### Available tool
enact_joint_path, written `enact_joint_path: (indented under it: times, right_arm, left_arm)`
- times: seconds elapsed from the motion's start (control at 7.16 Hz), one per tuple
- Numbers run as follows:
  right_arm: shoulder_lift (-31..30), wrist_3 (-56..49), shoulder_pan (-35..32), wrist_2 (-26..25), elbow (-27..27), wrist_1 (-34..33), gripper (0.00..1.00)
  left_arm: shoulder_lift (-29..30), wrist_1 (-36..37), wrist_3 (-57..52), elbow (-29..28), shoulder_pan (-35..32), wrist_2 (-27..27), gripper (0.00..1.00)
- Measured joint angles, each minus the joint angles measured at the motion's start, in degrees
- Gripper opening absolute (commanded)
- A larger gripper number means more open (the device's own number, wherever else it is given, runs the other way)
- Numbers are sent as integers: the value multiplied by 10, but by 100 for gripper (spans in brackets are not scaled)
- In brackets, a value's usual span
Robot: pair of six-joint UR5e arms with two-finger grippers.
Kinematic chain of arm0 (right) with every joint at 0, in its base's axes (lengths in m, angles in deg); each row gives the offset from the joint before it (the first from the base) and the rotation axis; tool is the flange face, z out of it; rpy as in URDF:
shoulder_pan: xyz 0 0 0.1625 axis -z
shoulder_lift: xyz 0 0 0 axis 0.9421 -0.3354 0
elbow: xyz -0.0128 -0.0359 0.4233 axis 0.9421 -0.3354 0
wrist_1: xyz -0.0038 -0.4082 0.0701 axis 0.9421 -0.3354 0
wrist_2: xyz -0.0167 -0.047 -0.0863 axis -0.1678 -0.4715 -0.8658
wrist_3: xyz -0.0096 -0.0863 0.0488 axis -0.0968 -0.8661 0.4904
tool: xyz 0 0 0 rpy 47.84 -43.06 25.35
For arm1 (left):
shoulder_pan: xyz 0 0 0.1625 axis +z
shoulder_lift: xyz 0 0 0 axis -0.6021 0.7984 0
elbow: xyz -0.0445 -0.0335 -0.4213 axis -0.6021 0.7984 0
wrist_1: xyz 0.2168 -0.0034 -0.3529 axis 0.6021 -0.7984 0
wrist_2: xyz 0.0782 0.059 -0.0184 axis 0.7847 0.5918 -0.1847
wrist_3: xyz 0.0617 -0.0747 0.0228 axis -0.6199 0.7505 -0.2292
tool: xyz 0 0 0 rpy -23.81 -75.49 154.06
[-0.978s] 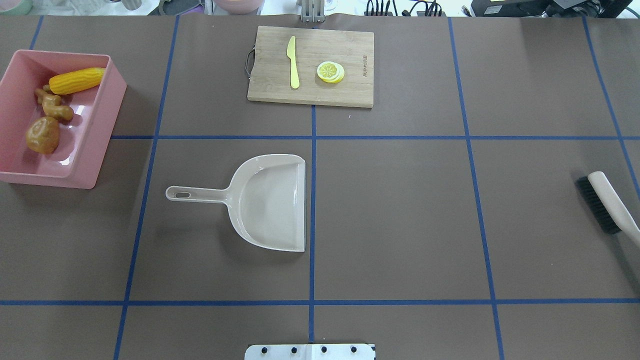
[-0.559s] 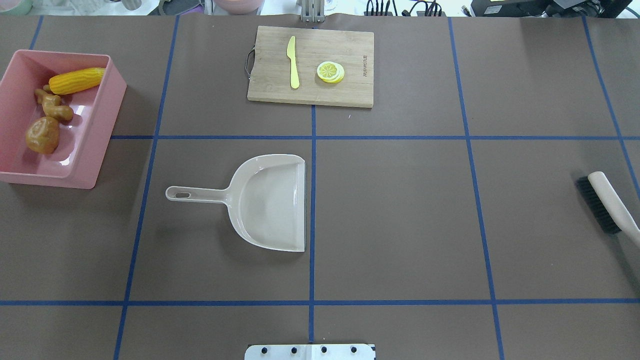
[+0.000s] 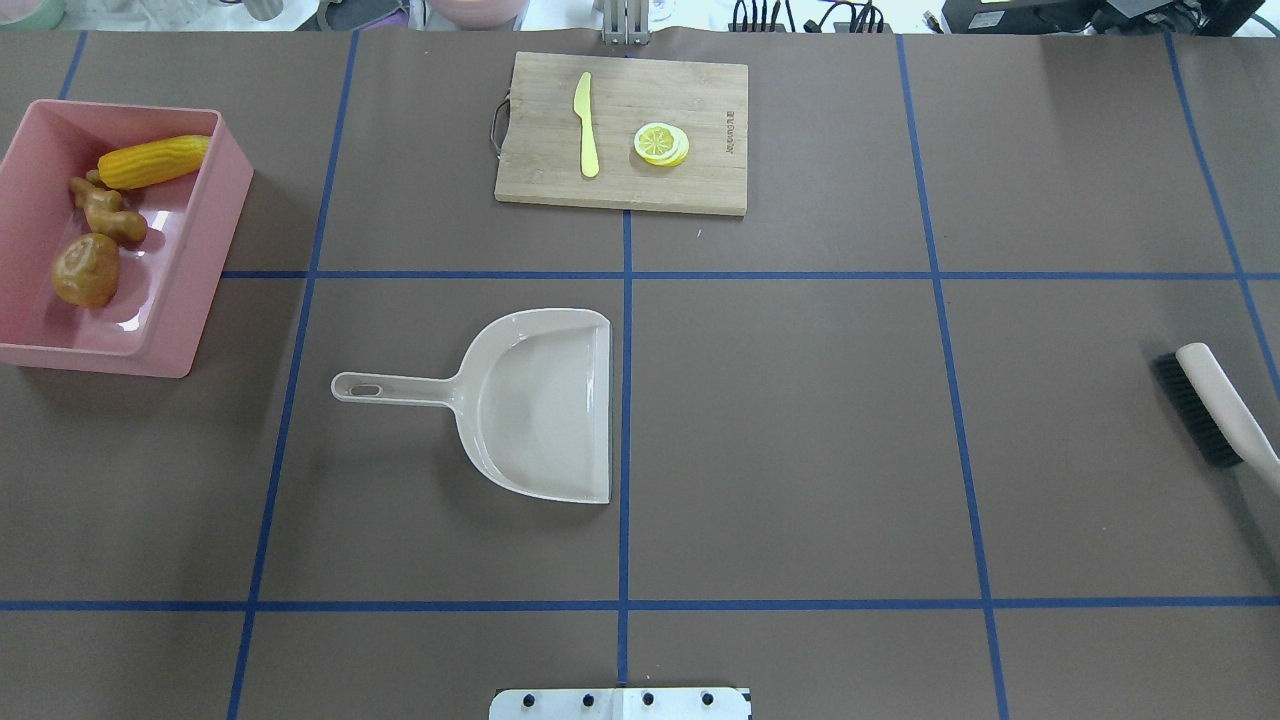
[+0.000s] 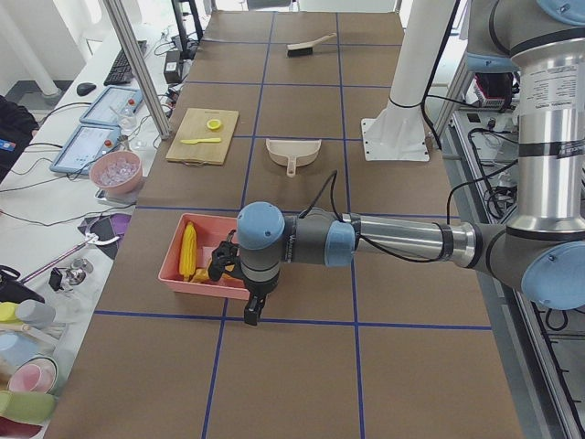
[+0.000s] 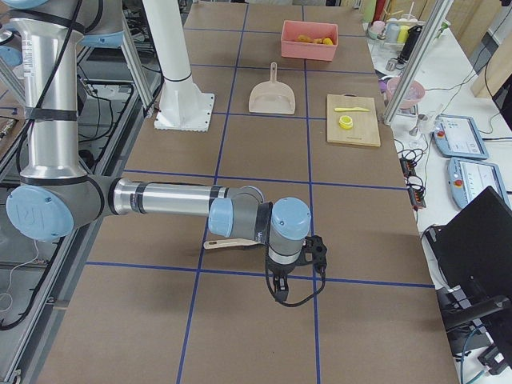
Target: Sweep and dump trash into bin
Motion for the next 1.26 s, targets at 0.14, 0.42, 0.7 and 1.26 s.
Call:
enact_joint_path:
  times: [0.14,0.42,0.7,1.26]
  right_arm:
    - [0,0,0,0,0,0,100]
    - [0,0,0,0,0,0,100]
    - [0,0,0,0,0,0,100]
    - [0,0,0,0,0,0,100]
  left_arm:
    - [-19,-3,1,1,-2,-8,98]
    - [-33,-10,4,-13,-1,-24,98]
    - [-34,-12,5,-19,-1,-28,98]
    - [-34,-12,6,-27,0,-28,98]
